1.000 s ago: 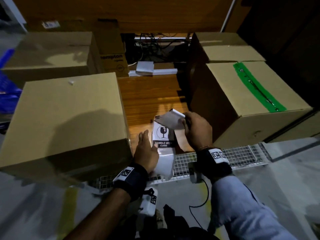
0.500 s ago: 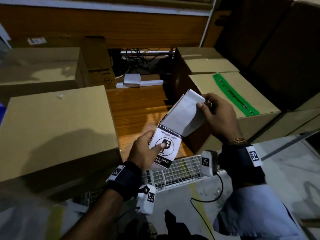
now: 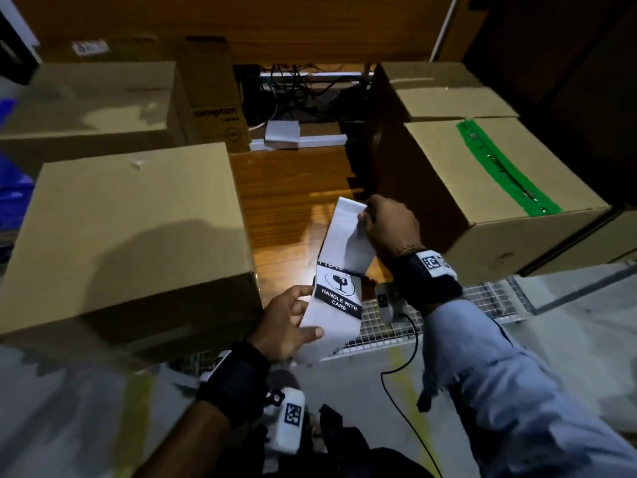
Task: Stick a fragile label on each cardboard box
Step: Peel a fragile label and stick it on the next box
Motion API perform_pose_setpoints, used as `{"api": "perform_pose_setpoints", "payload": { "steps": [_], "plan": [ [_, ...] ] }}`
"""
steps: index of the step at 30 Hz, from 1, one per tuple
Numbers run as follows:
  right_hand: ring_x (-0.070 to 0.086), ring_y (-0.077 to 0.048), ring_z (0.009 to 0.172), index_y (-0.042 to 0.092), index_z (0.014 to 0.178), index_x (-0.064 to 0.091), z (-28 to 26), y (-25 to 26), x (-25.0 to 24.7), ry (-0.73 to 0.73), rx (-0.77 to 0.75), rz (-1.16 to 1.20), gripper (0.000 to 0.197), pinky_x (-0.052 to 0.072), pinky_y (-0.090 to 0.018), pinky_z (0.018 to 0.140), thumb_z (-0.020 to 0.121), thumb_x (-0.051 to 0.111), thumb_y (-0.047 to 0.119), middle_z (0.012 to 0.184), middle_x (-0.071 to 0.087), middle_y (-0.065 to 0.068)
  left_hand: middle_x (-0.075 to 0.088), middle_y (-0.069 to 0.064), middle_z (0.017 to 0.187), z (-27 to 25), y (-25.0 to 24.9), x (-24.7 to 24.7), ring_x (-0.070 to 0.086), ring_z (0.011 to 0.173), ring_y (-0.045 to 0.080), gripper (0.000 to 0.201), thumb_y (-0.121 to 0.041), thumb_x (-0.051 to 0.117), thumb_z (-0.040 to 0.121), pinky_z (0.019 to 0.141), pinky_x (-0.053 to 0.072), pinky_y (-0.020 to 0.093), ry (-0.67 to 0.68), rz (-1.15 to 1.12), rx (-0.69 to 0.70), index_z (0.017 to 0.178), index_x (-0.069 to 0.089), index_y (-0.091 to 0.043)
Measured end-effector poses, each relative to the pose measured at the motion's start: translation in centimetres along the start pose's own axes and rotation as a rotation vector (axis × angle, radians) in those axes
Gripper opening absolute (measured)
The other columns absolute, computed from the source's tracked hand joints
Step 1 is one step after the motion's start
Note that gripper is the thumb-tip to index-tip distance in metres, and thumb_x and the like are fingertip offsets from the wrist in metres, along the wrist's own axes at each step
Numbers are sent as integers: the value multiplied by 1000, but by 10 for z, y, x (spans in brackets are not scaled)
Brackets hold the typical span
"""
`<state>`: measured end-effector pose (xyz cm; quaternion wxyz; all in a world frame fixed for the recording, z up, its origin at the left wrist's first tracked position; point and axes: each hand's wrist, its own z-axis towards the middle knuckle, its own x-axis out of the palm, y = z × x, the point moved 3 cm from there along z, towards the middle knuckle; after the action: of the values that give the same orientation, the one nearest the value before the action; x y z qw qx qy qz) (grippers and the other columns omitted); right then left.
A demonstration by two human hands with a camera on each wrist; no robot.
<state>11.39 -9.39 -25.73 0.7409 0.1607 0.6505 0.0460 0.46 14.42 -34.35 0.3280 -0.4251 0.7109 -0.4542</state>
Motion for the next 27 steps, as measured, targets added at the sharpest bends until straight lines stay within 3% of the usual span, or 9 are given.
{"api": "perform_pose_setpoints", "payload": {
  "steps": [4,7,9,10,14,17,21,24,27],
  "plan": [
    [65,-39,108,16,118,63,10,-14,44,91,69,77,24,44,-37,77,98,60,29,116,69,-15,67,9,132,8,23,11,62,125,27,78,-24,87,65,105,52,52,-85,-6,-16,136,54,-21],
    [58,-43,121,16,149,46,10,-26,57,141,107,147,56,47,-44,99,96,65,22,140,51,-19,66,-1,131,8,19,20,60,127,11,65,-5,83,79,104,51,27,-145,15,3,135,54,-15],
    [59,-42,118,19,155,37,3,-30,58,140,99,183,70,47,-46,103,94,71,24,147,41,-16,63,-13,118,9,15,24,61,108,-15,55,14,73,84,85,46,4,-165,5,21,127,53,-14],
    [62,-41,114,20,154,39,-3,-29,55,133,74,203,69,49,-45,103,93,73,26,147,41,-14,62,-17,115,9,14,25,60,102,-20,55,18,70,84,80,44,2,-173,0,25,124,52,-16],
    [72,-17,93,20,129,68,-45,-20,39,261,-101,316,37,57,-36,88,94,74,32,118,71,-1,71,-4,116,14,17,27,67,111,9,54,21,67,83,90,54,18,-207,-31,62,115,58,-22],
    [68,-1,87,25,112,75,-80,-11,36,345,-202,374,32,55,-26,78,90,75,49,100,74,12,71,-6,113,16,16,29,67,105,4,54,19,68,83,92,54,23,-218,-38,75,112,58,-25],
    [65,-3,97,29,104,75,-101,-4,43,275,-255,345,50,53,-24,83,75,75,70,102,72,13,72,-6,113,17,16,27,68,104,5,54,16,71,83,90,54,24,-217,-29,99,113,59,-26],
    [63,-6,94,29,99,75,-108,0,49,230,-278,329,41,52,-23,81,76,80,63,97,69,13,72,-5,112,17,19,25,69,102,7,56,19,70,81,90,55,24,-220,-38,105,111,59,-26],
    [61,-11,88,30,91,72,-109,1,54,173,-283,307,24,54,-37,78,85,74,53,89,66,11,70,-3,115,18,23,26,67,107,13,58,19,70,81,92,55,27,-218,-32,84,118,56,-25]
  ]
}}
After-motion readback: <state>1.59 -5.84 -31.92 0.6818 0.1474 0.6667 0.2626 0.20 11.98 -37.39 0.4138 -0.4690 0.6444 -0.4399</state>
